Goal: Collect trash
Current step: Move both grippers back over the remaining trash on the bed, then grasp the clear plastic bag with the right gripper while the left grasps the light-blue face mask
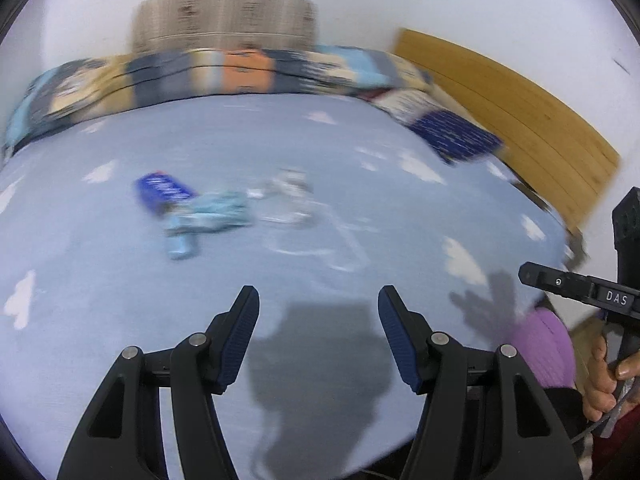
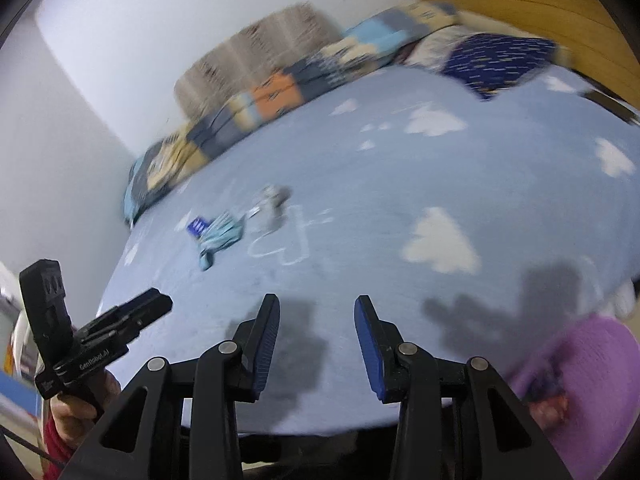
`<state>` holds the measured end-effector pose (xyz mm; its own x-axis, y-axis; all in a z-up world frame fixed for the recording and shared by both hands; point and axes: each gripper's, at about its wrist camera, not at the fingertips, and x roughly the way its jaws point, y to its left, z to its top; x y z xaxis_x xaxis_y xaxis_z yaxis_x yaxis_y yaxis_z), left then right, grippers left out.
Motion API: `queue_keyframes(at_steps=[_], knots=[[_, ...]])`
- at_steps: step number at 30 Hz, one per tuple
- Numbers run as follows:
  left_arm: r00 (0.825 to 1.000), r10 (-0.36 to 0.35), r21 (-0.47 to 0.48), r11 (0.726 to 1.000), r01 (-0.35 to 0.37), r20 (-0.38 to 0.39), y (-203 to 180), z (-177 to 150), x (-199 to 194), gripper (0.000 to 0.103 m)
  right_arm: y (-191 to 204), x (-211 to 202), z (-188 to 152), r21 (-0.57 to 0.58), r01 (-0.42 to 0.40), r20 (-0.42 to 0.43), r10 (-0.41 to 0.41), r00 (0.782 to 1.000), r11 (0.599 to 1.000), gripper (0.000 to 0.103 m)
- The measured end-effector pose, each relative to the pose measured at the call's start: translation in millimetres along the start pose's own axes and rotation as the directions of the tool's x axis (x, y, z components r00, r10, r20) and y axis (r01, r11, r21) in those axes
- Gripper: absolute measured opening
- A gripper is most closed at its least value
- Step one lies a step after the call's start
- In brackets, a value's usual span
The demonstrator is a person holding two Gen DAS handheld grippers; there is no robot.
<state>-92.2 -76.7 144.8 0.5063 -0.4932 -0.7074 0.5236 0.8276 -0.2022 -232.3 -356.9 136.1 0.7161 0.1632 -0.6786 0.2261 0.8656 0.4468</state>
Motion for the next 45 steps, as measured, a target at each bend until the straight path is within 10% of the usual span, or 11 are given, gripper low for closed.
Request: queue_keyframes(at_steps=[19,22,31,40,45], knots=[[0.995,0.099,-0.102,0.990,-0.095,0.033,103.9,39.9,26.8,0.070,86.6,287.3,106.0,-0.066,0.108,-0.193,-0.119,0.974,0.992,0.042],[0.995,0.100,-0.033,0.995,-0.099,0.025,101.1,52.3,51.2,0.072,81.6,309.8,106.3,-0.085,0.162,-0.212,-0.177,0.961,0.983,0.013],[0.991,0.128,0.237,0.964,-0.116,-0.036,70.6,74.4,136.9,0.072,74.6,243.8,109.6,-0.088,0.110,-0.133,-0.121,0.984,0.990,0.006],[0.950,0.311,0.547,0.801,-0.244,-0.031,35.8,55.9,198.2,0.072,65.7,143.7,90.4,0.002,0.004,-0.022,-0.004,1.000,1.000,0.006],[0.949,0.313,0.497,0.830,-0.253,-0.040,42.8,57.5,209.8,0.018,56.2,138.7,89.4,0.048,-0.005,-0.005,0.005,1.000,0.999,0.006]])
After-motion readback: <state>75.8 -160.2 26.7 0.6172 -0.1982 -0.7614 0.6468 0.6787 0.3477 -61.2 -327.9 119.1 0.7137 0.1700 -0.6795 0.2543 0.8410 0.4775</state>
